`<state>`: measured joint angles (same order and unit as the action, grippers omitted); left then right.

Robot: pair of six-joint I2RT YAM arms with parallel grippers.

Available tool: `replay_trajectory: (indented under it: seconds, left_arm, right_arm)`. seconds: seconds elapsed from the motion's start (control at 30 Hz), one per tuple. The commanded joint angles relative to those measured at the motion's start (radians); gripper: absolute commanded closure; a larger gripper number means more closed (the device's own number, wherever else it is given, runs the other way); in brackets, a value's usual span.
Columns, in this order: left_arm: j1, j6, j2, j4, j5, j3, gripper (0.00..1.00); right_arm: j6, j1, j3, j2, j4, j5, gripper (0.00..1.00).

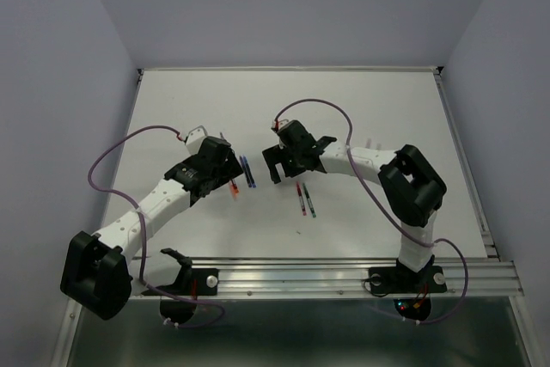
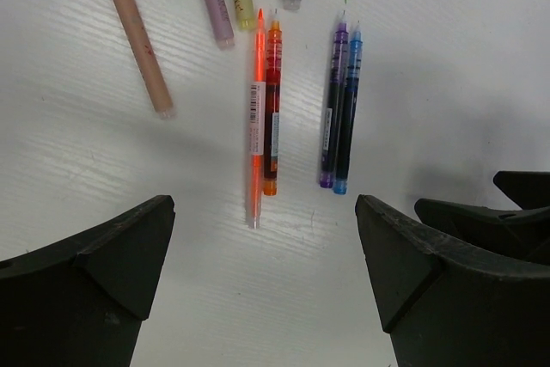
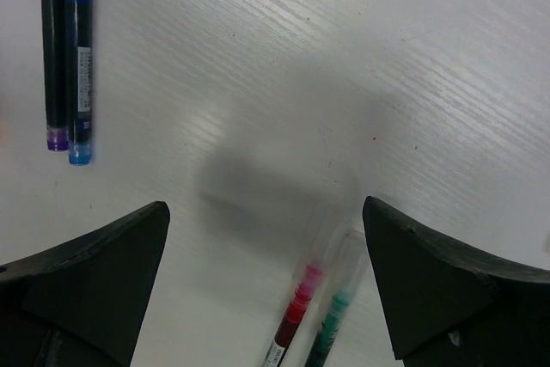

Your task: Open the pen caps

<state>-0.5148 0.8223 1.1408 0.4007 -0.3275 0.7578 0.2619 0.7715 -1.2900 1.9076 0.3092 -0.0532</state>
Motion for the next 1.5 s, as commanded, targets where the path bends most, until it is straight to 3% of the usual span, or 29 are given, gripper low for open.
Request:
replay_trajectory:
  seconds: [0.0,0.6,0.93,1.1,1.3,1.43,1.47]
  left_arm:
    - [0.004,0.008,-0.026,0.006,-0.041,-0.003,0.01]
    - [0.006,0.005,0.016,0.010,-0.045,0.020,0.01]
    - [0.006,-0.003,0.025,0.001,-0.044,0.032,0.01]
    - [0.006,-0.008,0.031,0.000,-0.044,0.038,0.01]
    - [0.006,-0.006,0.030,0.006,-0.047,0.048,0.01]
    - [0.006,-0.009,0.025,0.006,-0.047,0.051,0.01]
    - [0.006,-0.009,0.025,0.006,-0.045,0.051,0.01]
  right_arm:
    - [0.022,0.014,-0.042,0.010,0.014,-0.043,0.00]
    - [0.062,0.041,-0.005,0.008,0.036,-0.043,0.01]
    - [0.131,0.041,0.029,0.001,0.082,-0.089,0.09]
    - [0.160,0.041,0.049,0.002,0.085,-0.103,0.18]
    - [0.204,0.041,0.046,0.008,0.111,-0.129,0.42]
    - [0.224,0.041,0.046,0.004,0.140,-0.151,0.51]
    - [0.226,0.041,0.049,0.005,0.145,-0.152,0.59]
